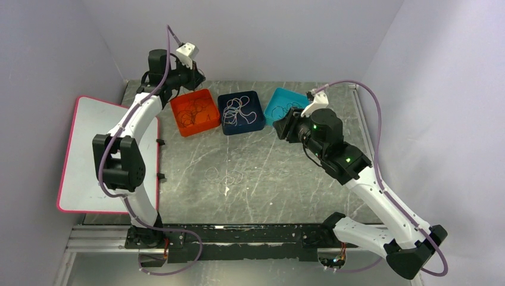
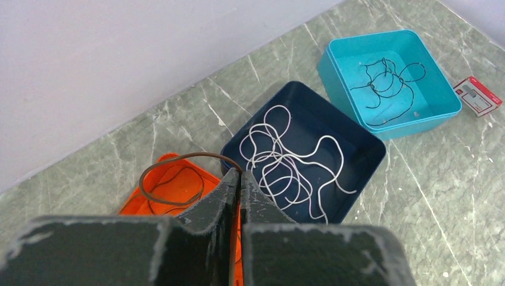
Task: Untangle the cables
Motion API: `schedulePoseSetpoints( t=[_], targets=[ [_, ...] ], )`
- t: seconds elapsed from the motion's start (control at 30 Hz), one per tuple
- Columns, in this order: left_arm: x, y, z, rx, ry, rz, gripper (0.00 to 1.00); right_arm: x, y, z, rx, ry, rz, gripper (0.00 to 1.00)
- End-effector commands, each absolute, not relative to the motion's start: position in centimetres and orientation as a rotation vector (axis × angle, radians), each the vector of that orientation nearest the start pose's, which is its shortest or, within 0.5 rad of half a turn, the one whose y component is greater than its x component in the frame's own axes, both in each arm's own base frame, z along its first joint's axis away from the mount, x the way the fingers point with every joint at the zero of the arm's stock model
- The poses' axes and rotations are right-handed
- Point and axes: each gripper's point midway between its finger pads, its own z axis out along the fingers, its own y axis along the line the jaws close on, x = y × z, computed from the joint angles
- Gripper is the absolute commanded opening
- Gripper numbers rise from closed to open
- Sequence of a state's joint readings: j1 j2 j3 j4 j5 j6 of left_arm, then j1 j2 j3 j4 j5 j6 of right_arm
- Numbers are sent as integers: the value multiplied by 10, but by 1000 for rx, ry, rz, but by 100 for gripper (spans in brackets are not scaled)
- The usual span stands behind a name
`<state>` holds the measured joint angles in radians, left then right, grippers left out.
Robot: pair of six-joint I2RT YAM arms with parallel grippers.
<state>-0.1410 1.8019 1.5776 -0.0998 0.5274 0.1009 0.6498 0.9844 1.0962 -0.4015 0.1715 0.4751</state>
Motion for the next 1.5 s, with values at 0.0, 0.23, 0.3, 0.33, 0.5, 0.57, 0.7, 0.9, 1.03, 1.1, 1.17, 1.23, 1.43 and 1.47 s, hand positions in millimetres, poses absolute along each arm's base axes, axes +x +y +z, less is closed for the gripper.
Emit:
schedulePoseSetpoints(
  t=[0.0, 0.23, 0.3, 0.33, 0.5, 0.57, 0.7, 0.9, 1.03, 1.1, 1.17, 1.23, 1.43, 1.47],
  targets=[
    [526, -161, 267, 624, 1738, -539, 7, 278, 199, 311, -44, 1903, 629, 47],
    [521, -162, 228, 595, 1812, -578, 7, 277, 199, 308, -35, 1906, 634, 47],
    [520, -160, 215, 586, 1844, -582, 7, 276, 200, 307, -37, 1908, 637, 47],
    [520, -159, 209, 578, 1859, -580, 7, 276, 200, 306, -39, 1910, 636, 47],
    [522, -152, 186, 529, 1920, -551, 7, 276, 199, 305, -36, 1914, 632, 47],
    [528, -150, 174, 515, 1954, -540, 7, 275, 199, 306, -41, 1917, 631, 47],
    [541, -153, 154, 506, 1998, -559, 7, 273, 194, 307, -36, 1920, 617, 47],
    [553, -142, 113, 415, 2124, -503, 7, 271, 189, 308, -19, 1917, 604, 47],
    [554, -135, 92, 361, 2199, -476, 7, 271, 190, 307, -21, 1920, 609, 47],
    [554, -135, 85, 348, 2223, -480, 7, 271, 191, 305, -26, 1925, 612, 47],
    [552, -133, 76, 343, 2253, -474, 10, 270, 192, 305, -26, 1926, 617, 47],
    [552, -132, 72, 339, 2269, -466, 14, 271, 193, 304, -27, 1926, 618, 47],
    [553, -133, 87, 331, 2241, -467, 29, 271, 190, 304, -19, 1925, 609, 47],
    [554, -132, 91, 328, 2235, -465, 31, 270, 190, 303, -19, 1927, 608, 47]
  ],
)
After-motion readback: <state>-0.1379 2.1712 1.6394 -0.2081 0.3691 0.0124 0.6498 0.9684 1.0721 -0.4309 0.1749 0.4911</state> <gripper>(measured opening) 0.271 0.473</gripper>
